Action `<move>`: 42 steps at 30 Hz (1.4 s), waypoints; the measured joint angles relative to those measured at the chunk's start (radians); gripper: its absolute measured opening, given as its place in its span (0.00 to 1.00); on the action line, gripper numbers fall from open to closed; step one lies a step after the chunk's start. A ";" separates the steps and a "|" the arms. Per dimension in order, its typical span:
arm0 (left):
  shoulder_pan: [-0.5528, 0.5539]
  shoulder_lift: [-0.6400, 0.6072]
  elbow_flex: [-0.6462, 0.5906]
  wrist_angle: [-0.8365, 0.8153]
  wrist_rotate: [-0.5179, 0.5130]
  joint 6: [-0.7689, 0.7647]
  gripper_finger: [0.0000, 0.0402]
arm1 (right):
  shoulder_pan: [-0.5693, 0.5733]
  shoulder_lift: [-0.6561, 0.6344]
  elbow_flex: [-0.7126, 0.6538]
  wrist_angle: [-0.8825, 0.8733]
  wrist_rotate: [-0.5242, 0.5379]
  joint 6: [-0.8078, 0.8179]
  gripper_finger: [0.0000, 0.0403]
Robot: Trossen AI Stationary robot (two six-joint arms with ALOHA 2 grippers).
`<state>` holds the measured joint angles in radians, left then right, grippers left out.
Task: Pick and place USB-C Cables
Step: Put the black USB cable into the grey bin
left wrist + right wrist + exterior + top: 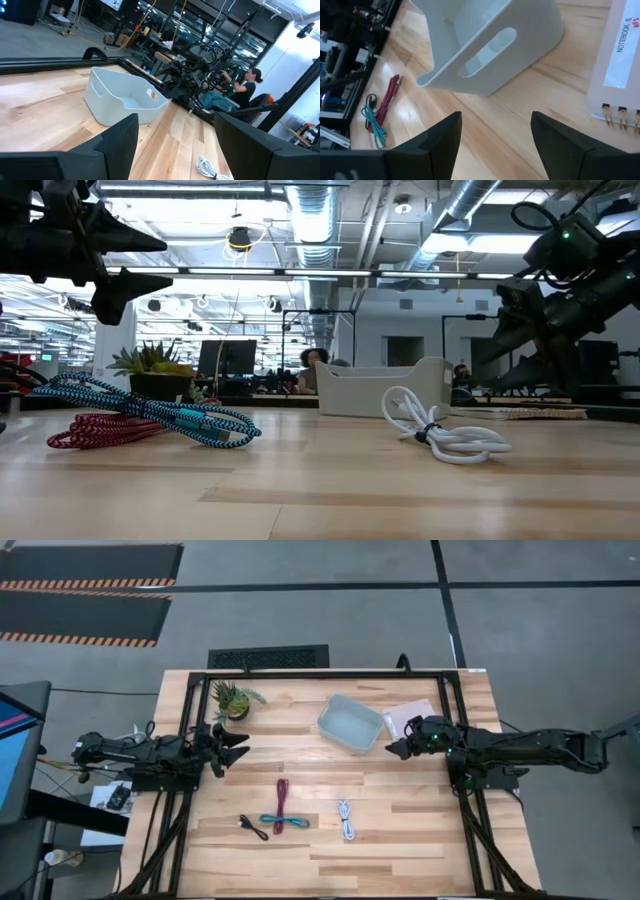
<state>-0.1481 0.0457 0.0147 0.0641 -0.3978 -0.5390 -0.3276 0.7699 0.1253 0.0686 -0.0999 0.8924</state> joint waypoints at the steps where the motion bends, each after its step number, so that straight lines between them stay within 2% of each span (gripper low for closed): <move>1: 0.000 0.000 0.000 0.004 -0.003 -0.011 0.62 | 0.000 0.002 0.000 0.009 -0.002 0.000 0.66; 5: 0.001 0.000 0.000 0.062 -0.057 -0.024 0.62 | -0.010 0.002 0.001 0.055 0.026 0.086 0.66; 8: 0.000 0.000 0.005 0.118 -0.007 -0.024 0.62 | -0.019 0.002 0.000 0.109 -0.028 0.118 0.66; 11: 0.000 0.000 0.024 0.142 0.059 -0.039 0.62 | -0.011 0.003 0.000 0.215 -0.037 0.159 0.66; 17: 0.000 0.000 0.093 0.123 0.189 -0.088 0.62 | 0.067 0.002 0.049 0.775 -0.196 0.195 0.66; 19: 0.000 0.000 0.119 0.121 0.218 -0.094 0.62 | 0.119 0.001 0.123 0.820 -0.192 0.141 0.66; 21: 0.000 0.004 0.147 0.114 0.228 -0.092 0.62 | 0.166 0.001 0.224 0.713 -0.175 0.075 0.66; 22: 0.000 0.008 0.161 0.107 0.228 -0.091 0.62 | 0.188 0.005 0.285 0.606 -0.156 0.039 0.66; 24: 0.000 0.026 0.186 0.100 0.228 -0.091 0.62 | 0.236 0.035 0.427 0.299 -0.094 -0.020 0.66; 27: 0.000 0.066 0.222 0.098 0.228 -0.090 0.62 | 0.310 0.136 0.646 -0.213 0.030 -0.023 0.66; 30: 0.000 0.116 0.251 0.094 0.235 -0.083 0.62 | 0.392 0.286 0.822 -0.525 0.108 0.052 0.66; 33: 0.000 0.168 0.268 0.082 0.237 -0.068 0.62 | 0.488 0.426 0.952 -0.687 0.147 0.176 0.66; 38: 0.000 0.236 0.280 0.085 0.233 -0.048 0.62 | 0.643 0.656 1.104 -0.784 0.212 0.367 0.66; 42: 0.000 0.265 0.280 0.085 0.223 -0.048 0.62 | 0.723 0.827 1.189 -0.859 0.262 0.496 0.66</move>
<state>-0.1486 0.3108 0.2951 0.1489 -0.1749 -0.5871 0.3950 1.5972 1.3146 -0.7903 0.1621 1.3882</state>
